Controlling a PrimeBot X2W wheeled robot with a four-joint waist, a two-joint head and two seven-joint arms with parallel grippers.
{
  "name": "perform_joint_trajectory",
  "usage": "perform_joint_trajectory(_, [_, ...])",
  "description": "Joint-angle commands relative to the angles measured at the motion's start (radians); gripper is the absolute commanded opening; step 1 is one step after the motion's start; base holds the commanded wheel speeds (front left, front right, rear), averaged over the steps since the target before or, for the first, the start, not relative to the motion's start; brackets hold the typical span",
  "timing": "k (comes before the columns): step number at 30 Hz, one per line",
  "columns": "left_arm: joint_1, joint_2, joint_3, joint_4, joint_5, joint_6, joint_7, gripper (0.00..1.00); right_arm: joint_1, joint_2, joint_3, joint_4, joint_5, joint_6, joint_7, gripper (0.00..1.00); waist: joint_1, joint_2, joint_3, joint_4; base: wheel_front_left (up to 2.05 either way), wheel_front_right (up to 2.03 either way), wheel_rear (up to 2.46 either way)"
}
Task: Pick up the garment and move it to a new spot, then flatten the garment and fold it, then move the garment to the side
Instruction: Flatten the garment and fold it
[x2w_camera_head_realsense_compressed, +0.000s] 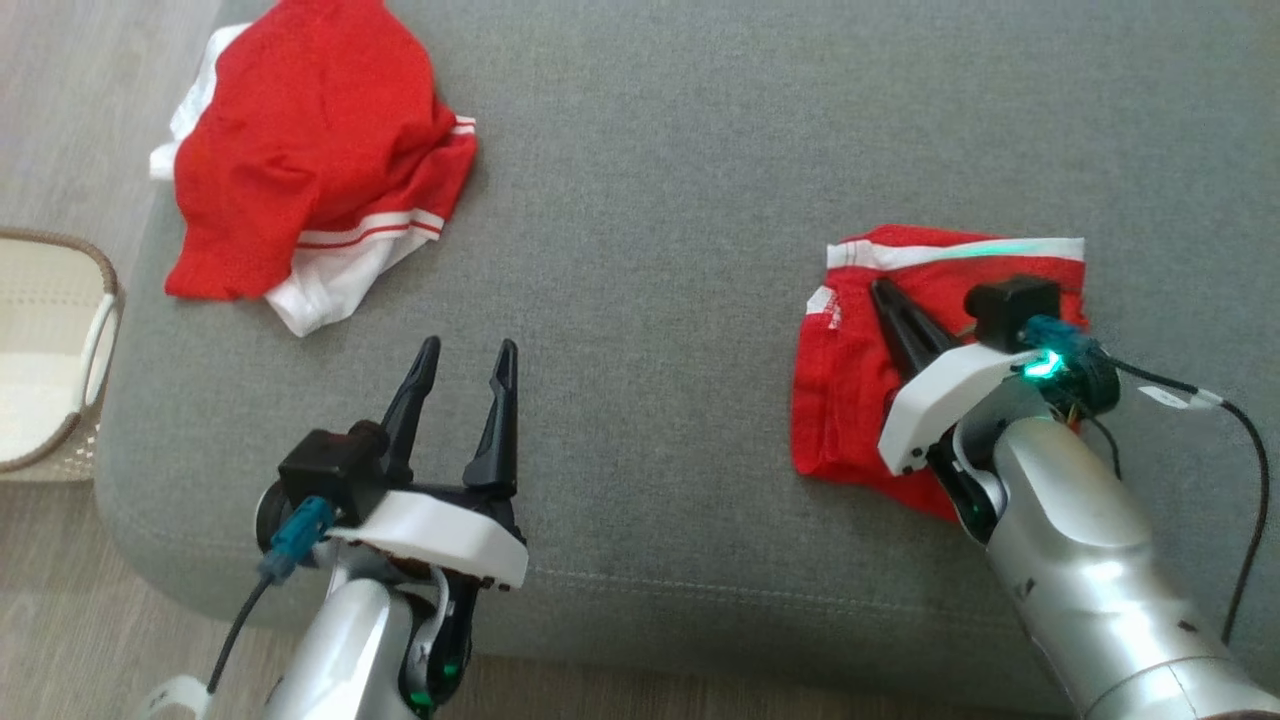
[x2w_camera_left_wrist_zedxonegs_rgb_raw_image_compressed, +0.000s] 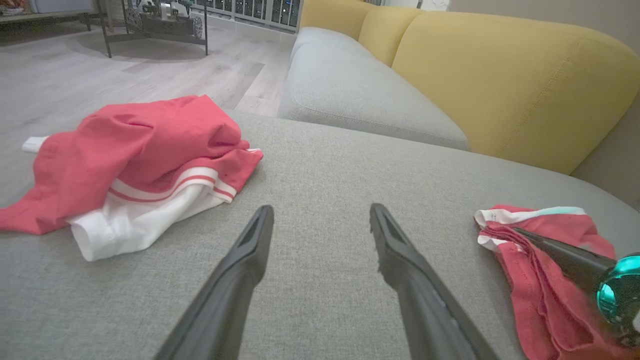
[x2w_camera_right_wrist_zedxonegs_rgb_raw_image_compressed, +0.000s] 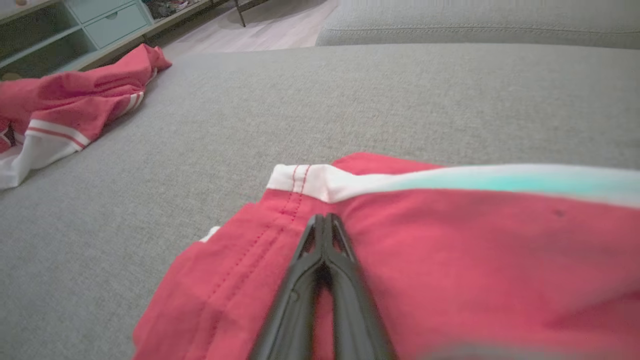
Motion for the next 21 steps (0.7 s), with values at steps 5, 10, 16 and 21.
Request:
perform_joint_trajectory(5, [-0.003, 0.004, 0.052, -0.021, 0.0, 0.013, -0.012, 1.0, 0.0, 0.018, 0.017, -0.078, 0.046, 0.0, -0.009, 0.0, 0.0, 0.0, -0.036, -0.028, 0.0, 0.0, 0.0])
perform_joint_trajectory(10, [0.025, 0.004, 0.071, -0.021, -0.001, 0.013, -0.012, 1.0, 0.057, 0.0, -0.007, -0.207, 0.075, 0.0, -0.009, 0.0, 0.0, 0.0, -0.097, -0.07, 0.0, 0.0, 0.0])
perform_joint_trajectory(16, [0.08, 0.004, 0.119, -0.047, -0.023, 0.031, -0.012, 1.0, 0.182, -0.048, -0.029, -0.385, 0.005, 0.0, -0.009, 0.0, 0.0, 0.0, -0.188, -0.141, 0.0, 0.0, 0.0])
perform_joint_trajectory(21, [0.113, 0.004, 0.127, -0.048, -0.015, 0.034, -0.012, 1.0, 0.289, -0.05, -0.095, -0.485, -0.035, 0.0, -0.009, 0.0, 0.0, 0.0, -0.228, -0.163, 0.0, 0.0, 0.0])
